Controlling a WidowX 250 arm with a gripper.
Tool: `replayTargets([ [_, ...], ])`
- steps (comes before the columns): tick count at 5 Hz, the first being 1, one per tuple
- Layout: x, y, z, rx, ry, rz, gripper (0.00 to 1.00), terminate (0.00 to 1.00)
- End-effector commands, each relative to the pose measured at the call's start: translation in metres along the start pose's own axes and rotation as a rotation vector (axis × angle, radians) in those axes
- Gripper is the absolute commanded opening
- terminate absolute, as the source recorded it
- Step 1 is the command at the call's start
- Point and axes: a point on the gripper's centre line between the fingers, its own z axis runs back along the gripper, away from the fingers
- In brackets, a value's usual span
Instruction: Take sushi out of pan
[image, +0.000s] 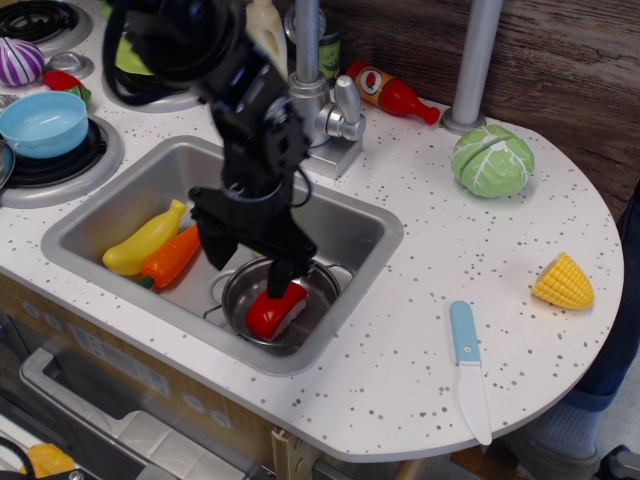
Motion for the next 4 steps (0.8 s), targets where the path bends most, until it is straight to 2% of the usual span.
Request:
replayTargets([
  [1,0.002,-0.002,-0.014,-0.019,-0.072,-0.031,1.00,0.00],
  [2,0.006,-0.008,-0.015,-0.044,-0.060,-0.069,1.00,0.00],
  [3,0.011,-0.012,-0.015,-0.109,-0.044,-0.105,1.00,0.00],
  [4,0.009,-0.017,-0.024,-0.111,-0.076,-0.118,1.00,0.00],
])
